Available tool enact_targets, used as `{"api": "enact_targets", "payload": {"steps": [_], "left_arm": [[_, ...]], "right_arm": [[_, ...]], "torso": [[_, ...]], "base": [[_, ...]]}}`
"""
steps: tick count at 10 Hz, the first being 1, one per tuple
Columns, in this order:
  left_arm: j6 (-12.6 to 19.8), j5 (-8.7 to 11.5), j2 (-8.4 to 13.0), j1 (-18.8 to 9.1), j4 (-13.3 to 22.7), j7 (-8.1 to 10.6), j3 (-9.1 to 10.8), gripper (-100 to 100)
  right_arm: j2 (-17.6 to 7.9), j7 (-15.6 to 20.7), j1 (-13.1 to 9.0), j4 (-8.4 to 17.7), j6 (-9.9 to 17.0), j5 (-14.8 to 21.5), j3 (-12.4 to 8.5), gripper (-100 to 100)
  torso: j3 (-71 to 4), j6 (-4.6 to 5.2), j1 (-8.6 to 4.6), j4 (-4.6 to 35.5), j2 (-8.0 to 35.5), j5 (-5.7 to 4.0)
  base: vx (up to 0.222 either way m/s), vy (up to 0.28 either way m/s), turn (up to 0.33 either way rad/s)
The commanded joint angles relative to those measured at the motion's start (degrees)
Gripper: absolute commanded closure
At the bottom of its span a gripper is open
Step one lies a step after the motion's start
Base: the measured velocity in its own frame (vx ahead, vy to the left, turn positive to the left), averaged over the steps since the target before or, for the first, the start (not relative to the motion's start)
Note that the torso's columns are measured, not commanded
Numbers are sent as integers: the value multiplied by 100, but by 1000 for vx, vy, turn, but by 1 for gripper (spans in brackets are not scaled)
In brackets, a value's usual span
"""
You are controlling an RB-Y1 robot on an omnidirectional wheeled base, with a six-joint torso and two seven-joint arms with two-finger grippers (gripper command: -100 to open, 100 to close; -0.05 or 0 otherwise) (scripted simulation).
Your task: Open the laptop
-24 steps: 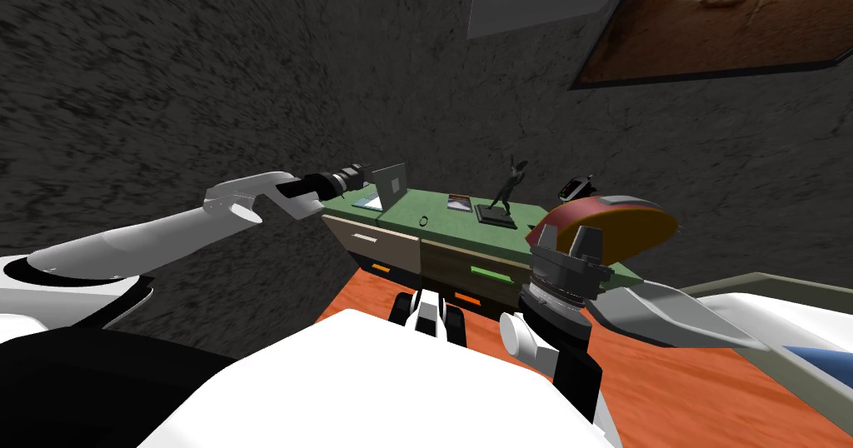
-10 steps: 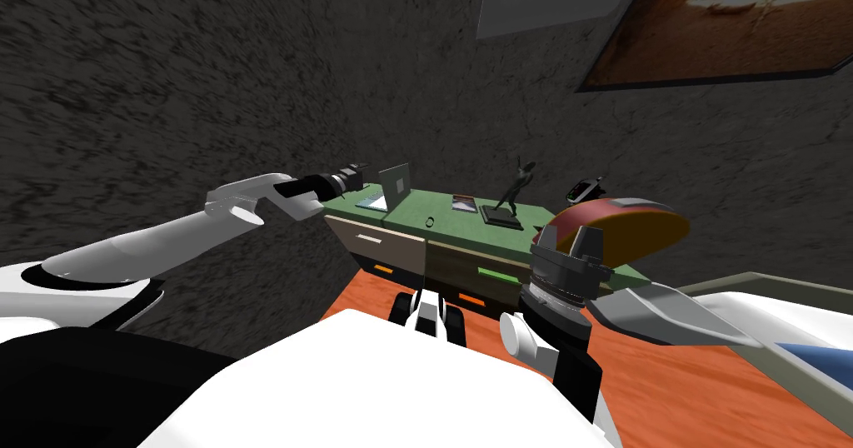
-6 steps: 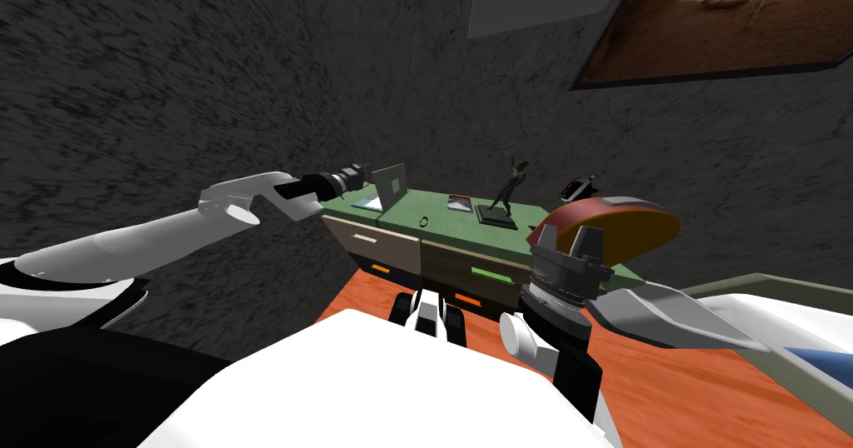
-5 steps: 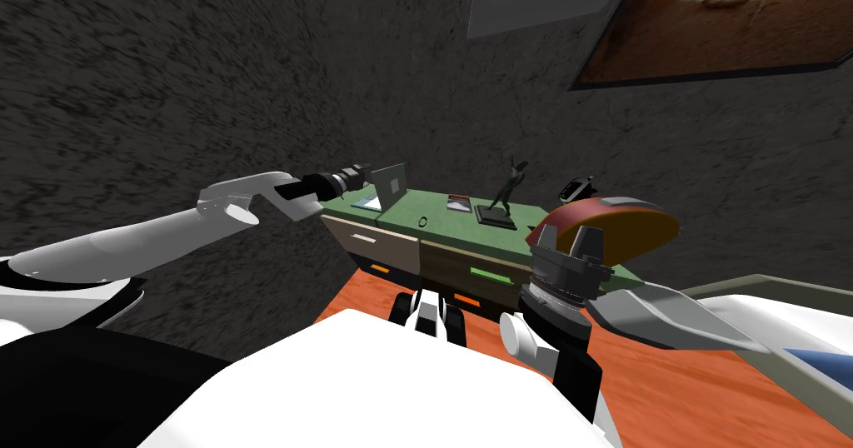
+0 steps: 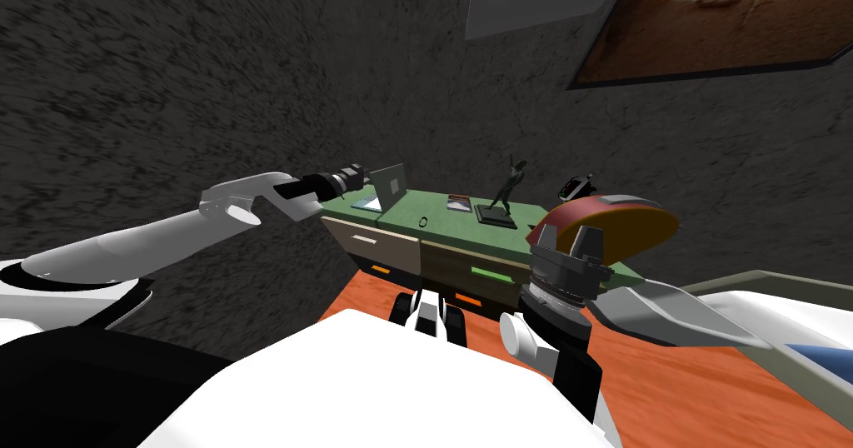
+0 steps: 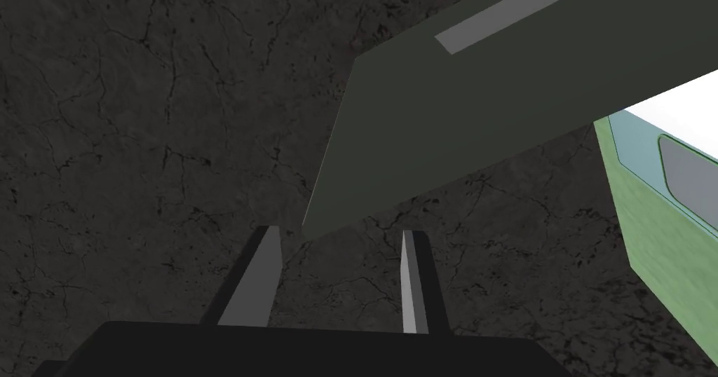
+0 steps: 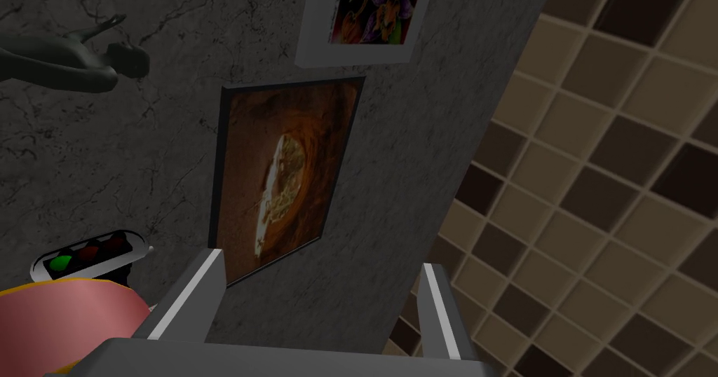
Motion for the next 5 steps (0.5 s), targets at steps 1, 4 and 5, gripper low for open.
{"api": "enact_targets", "payload": {"steps": [1,4,5], "left_arm": [[-7,315,-252,-57,123,306,25,100],[-54,511,-363,-156,169,474,67,100],[-21,366,-230,-88,134,333,38,-100]], "right_arm": [[0,0,0,0,0,0,0,0],[0,0,1,0,0,0,-1,0],[0,0,1,0,0,0,0,0]], "torso": [[-6,-8,12,-9,-12,8],[-19,-18,34,-29,-34,27],[-15,0,-19,-12,-23,-2]], "base": [[1,127,-33],[-4,95,-19],[3,-28,10]]}}
